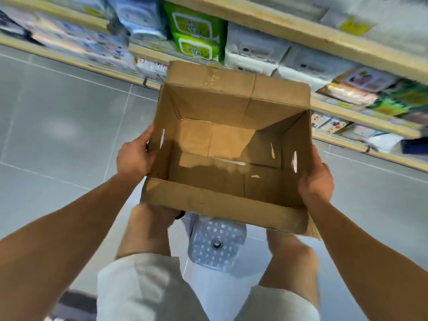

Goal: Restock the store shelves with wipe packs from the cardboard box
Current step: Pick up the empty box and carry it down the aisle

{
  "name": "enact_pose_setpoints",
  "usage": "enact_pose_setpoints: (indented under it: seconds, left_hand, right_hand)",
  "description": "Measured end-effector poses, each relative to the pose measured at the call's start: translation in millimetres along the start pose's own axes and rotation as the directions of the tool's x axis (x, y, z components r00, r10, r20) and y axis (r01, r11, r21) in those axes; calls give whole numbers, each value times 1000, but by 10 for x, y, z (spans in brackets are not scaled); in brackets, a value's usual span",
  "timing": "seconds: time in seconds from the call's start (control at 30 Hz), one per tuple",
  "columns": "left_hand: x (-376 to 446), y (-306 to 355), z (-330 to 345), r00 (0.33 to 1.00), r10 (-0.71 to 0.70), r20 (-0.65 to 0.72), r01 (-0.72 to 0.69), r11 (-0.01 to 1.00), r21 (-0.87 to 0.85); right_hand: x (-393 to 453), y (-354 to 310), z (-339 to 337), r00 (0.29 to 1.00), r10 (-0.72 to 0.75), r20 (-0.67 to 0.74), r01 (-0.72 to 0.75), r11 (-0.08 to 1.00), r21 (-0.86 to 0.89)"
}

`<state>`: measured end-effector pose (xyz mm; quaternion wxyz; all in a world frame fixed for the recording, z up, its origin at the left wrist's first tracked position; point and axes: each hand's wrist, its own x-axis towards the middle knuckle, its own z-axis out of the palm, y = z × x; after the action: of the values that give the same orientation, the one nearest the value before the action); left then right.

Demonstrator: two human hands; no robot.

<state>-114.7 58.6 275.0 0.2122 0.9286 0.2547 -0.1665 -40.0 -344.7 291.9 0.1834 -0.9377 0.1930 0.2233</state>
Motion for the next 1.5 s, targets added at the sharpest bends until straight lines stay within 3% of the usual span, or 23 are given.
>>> enact_pose_setpoints:
  seconds: [0.2, 0.37, 0.57, 0.77, 0.87, 1.03, 1.27, 1.5]
  left_hand:
    - [-689, 141, -634, 996, -53, -73, 52, 998, -17]
    - [-1601, 105, -1022, 958, -199, -207, 181, 978, -103]
    - [-2604, -288, -1247, 846, -449, -286, 364, 880, -306]
    - [-3219, -883, -1463, 681, -652, -334, 496, 745, -446]
    - [-3346, -1236, -1561, 611, -713, -343, 537, 692, -482]
    - [-3306, -1930, -1849, 518, -785, -339, 571, 613, -546]
    - [-3018, -2972, -2536, 447, -855, -263, 632, 509, -584]
    - [-2673, -3673, -3189, 372, -894, -249, 651, 443, -616]
  right_hand:
    - [-482, -178, -689, 992, -120, -29, 119, 993, -20]
    - [-832, -396, -1112, 936, -351, 5, 350, 933, -85]
    - [-1170, -1084, -1275, 774, -629, 70, 632, 764, -129]
    - [-1648, -2058, -1038, 532, -841, 98, 844, 519, -132]
    - [-1894, -2602, -823, 446, -883, 144, 894, 432, -119]
    - [-2277, -3671, -304, 368, -891, 265, 925, 321, -204]
    - [-2948, -5163, 343, 326, -895, 305, 937, 262, -233]
    - [-3357, -6347, 720, 232, -914, 331, 960, 162, -228]
